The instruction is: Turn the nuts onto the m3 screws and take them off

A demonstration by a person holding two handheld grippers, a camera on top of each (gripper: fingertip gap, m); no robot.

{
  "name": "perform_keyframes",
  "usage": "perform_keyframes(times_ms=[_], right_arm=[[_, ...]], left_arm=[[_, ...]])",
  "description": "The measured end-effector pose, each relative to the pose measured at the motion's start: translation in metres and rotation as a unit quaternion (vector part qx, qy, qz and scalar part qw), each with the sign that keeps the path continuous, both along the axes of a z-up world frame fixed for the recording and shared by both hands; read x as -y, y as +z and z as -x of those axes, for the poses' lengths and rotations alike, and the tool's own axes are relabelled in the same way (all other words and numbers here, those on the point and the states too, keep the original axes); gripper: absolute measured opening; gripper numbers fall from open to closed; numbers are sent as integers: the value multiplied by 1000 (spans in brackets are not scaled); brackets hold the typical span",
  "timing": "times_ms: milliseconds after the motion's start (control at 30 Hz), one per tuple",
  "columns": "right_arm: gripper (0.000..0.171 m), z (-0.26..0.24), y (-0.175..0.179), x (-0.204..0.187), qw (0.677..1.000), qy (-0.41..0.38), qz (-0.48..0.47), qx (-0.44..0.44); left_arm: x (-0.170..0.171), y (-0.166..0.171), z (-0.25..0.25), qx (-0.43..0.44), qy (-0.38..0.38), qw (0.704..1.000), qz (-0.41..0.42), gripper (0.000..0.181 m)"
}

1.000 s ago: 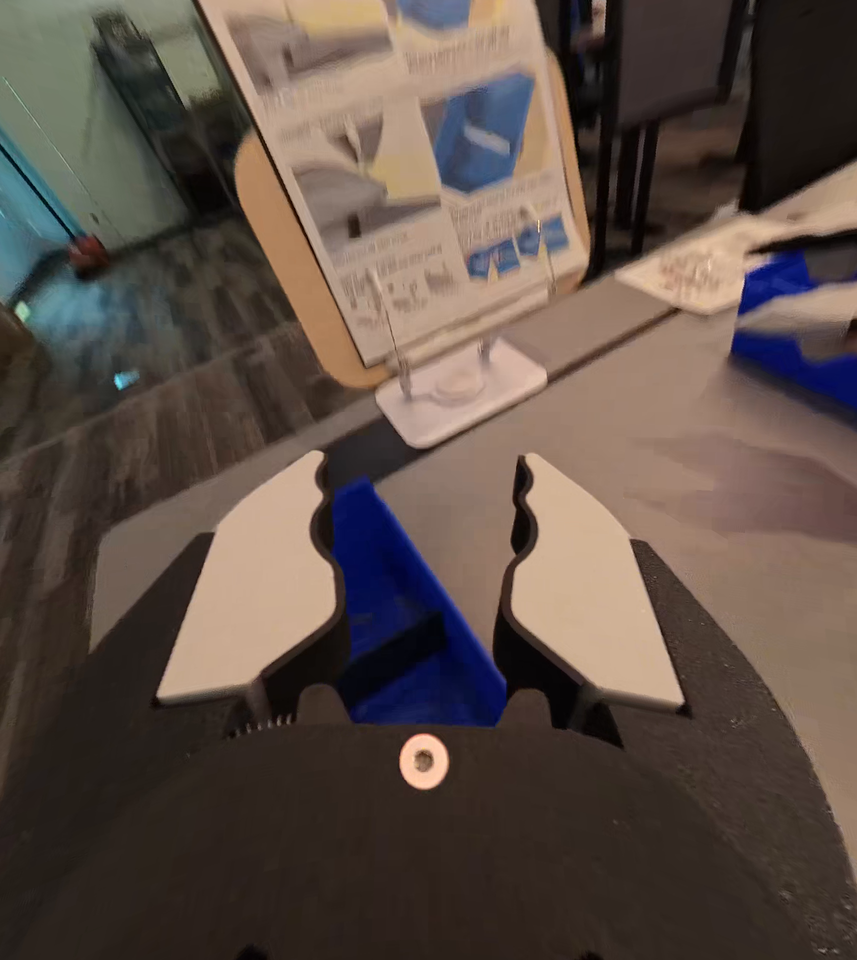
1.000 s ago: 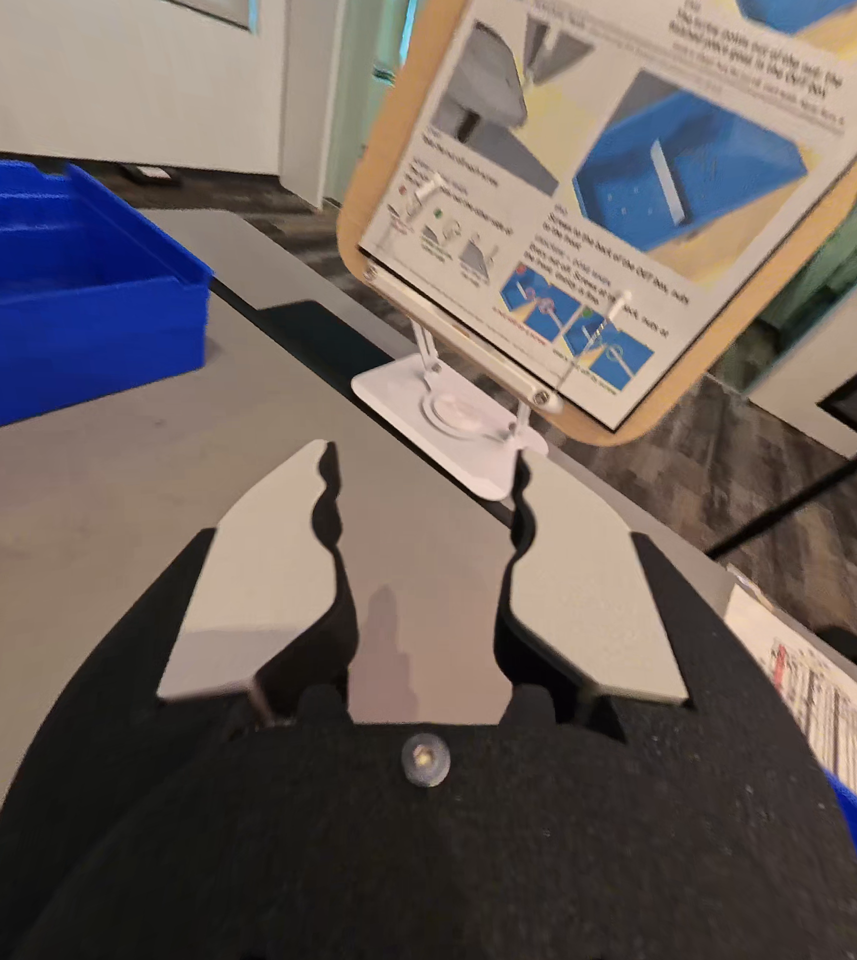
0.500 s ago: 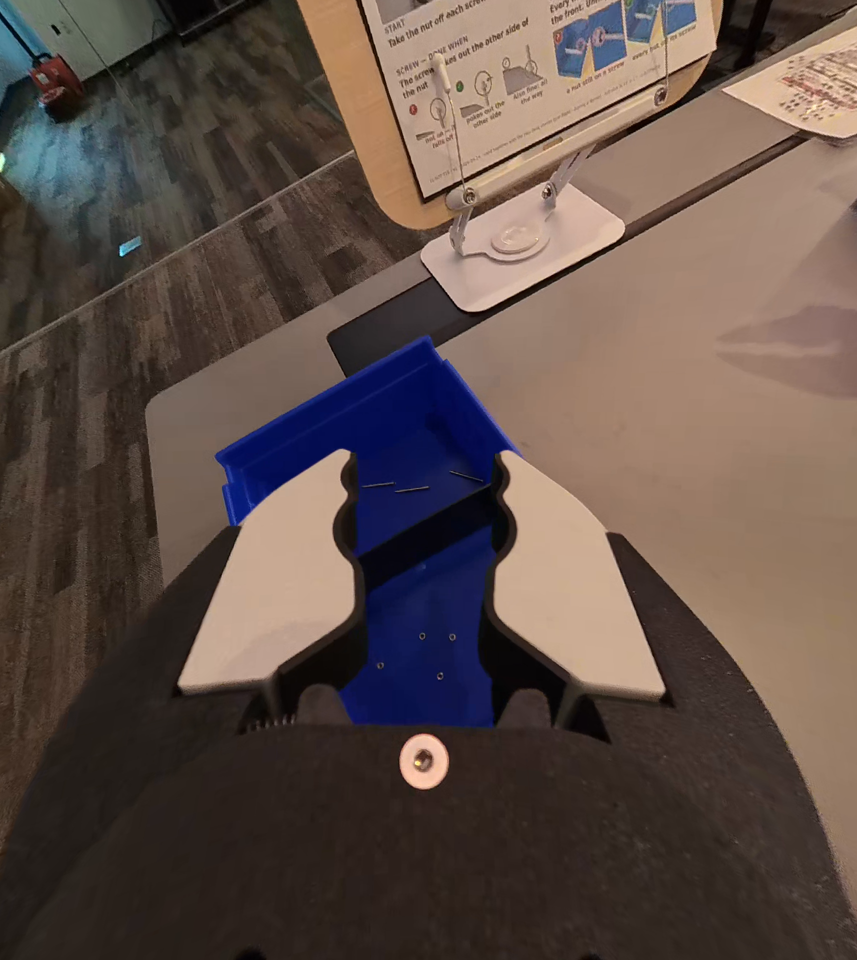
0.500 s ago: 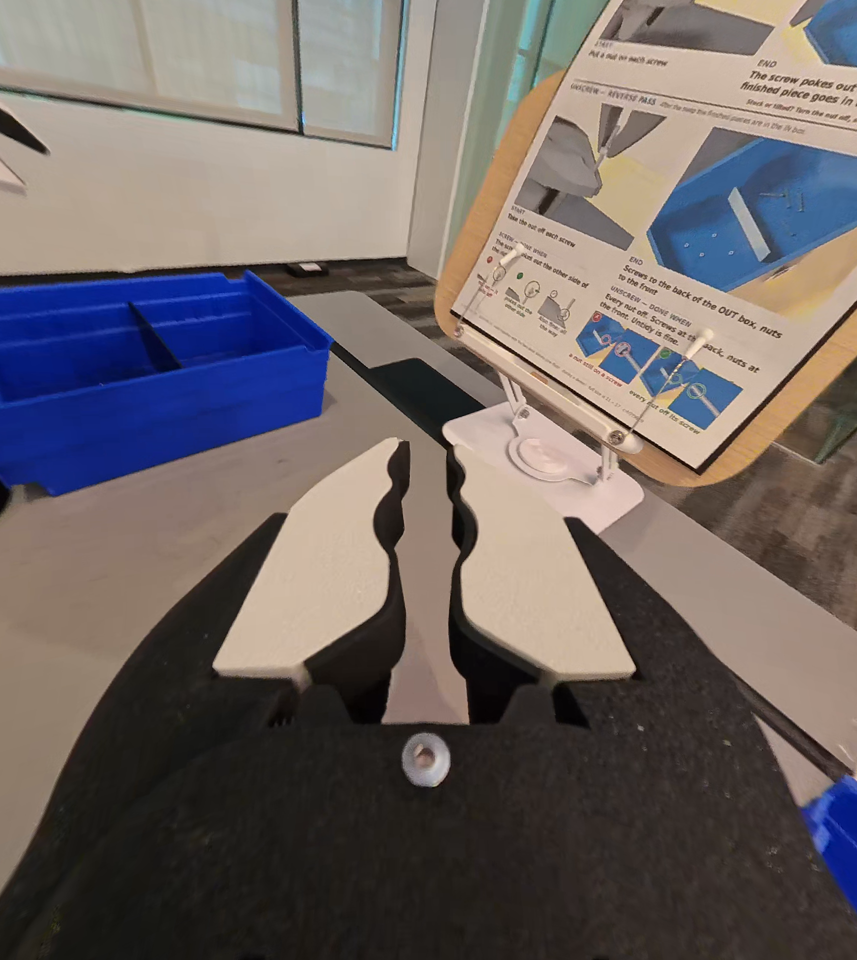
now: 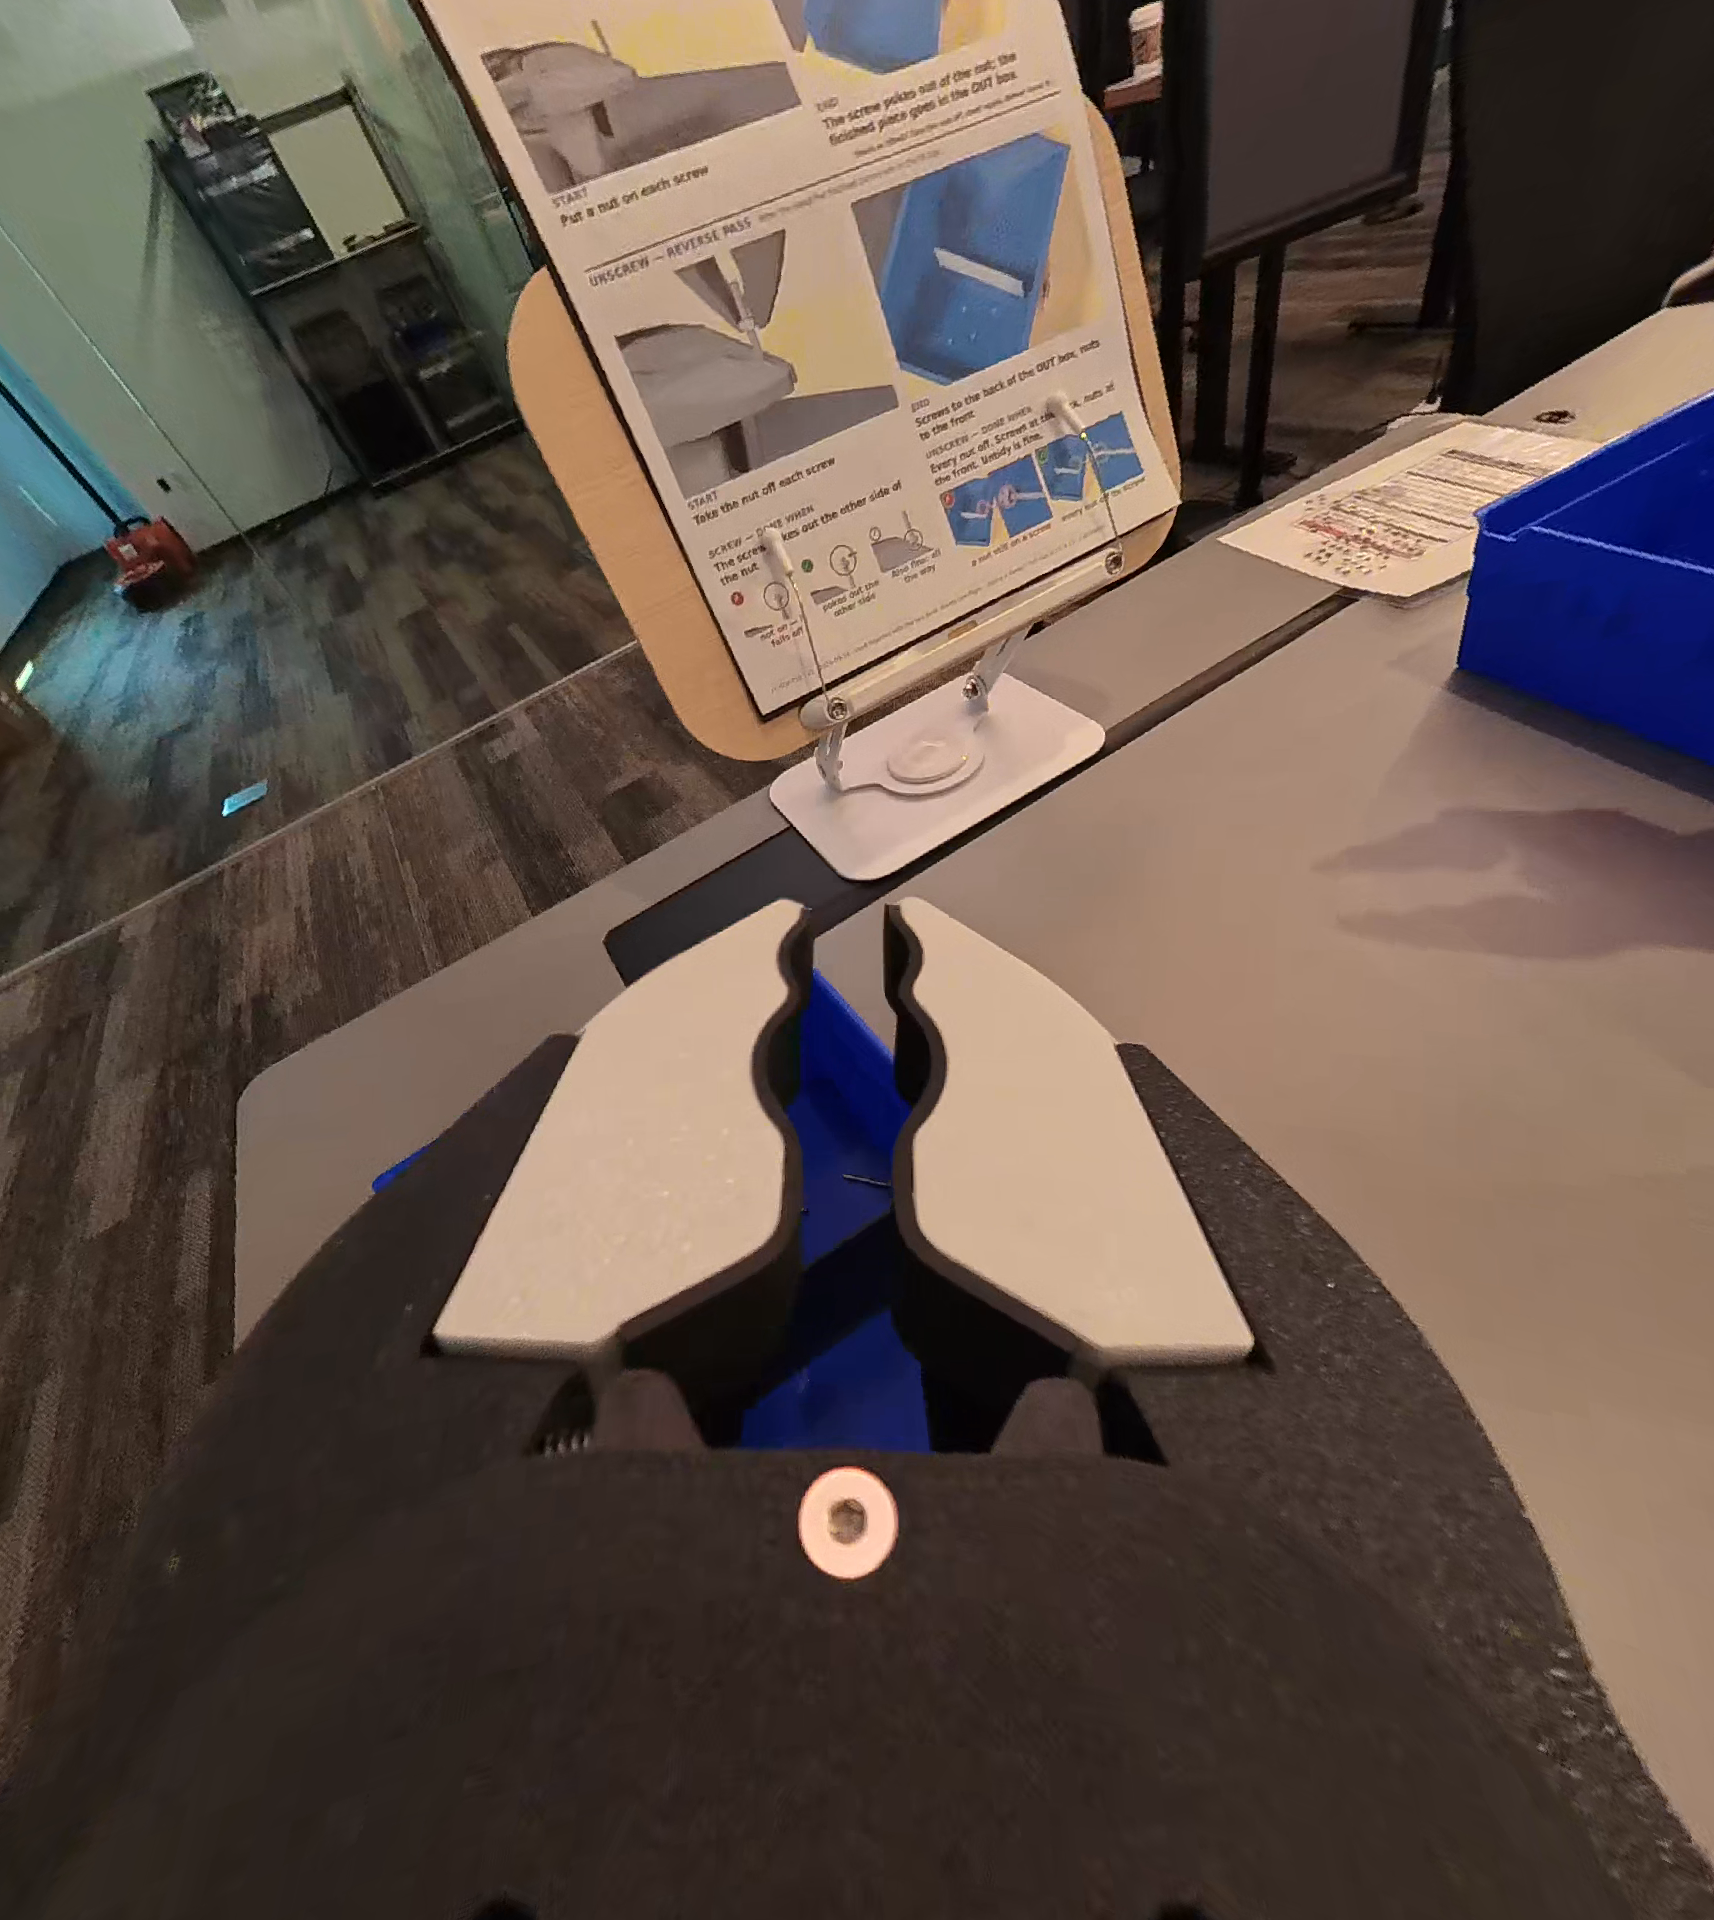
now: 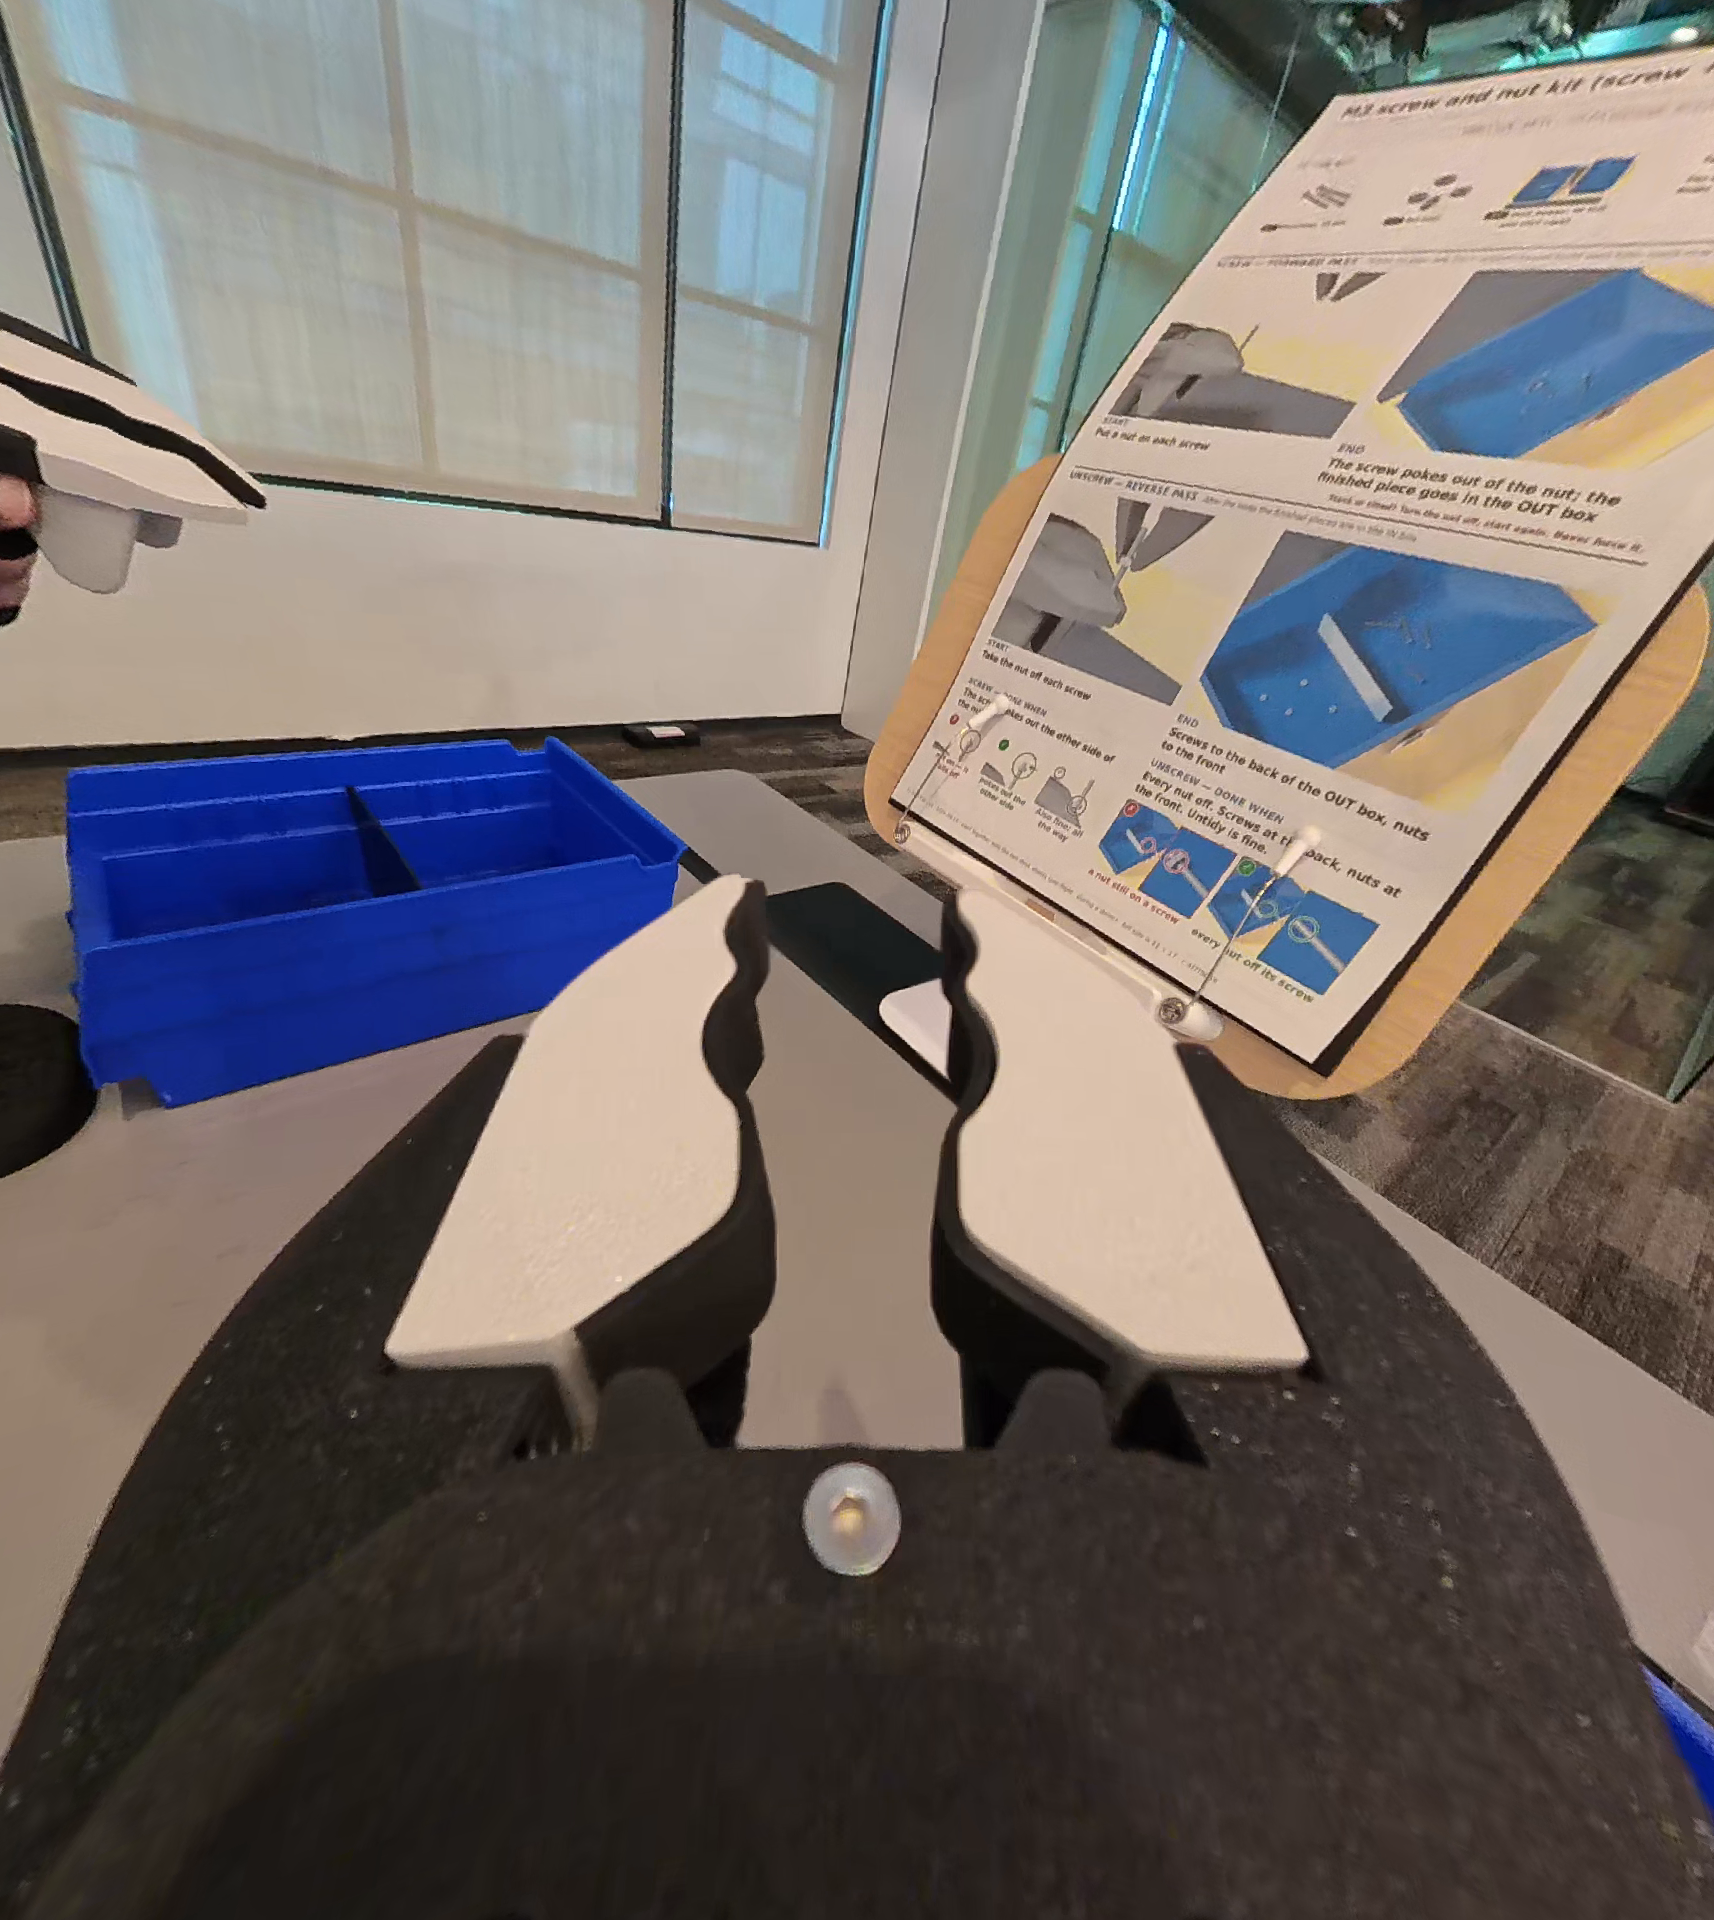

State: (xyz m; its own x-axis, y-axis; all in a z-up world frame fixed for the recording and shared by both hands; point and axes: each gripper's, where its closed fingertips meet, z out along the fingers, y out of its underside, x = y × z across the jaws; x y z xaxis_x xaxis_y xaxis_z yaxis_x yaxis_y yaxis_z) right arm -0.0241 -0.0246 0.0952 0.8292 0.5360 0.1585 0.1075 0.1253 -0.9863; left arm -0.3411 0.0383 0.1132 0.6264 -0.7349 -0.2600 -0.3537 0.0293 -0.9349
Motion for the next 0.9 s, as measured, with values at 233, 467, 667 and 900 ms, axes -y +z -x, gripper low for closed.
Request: perform_keyframes(times_ms=[233, 467, 667, 900], right_arm=[[10, -13, 13, 11, 1000, 10, -17, -10], [10, -13, 13, 30, 996, 52, -16, 66], [10, -12, 6, 30, 991, 49, -10, 124], [10, -9, -14, 31, 980, 53, 15, 191]], left_arm=[[18, 12, -29, 35, -66, 997, -9, 9], [21, -19, -27, -25, -69, 997, 30, 9], [12, -34, 3, -82, -52, 991, 89, 9], [-4, -49, 48, -177, -20, 972, 153, 10]])
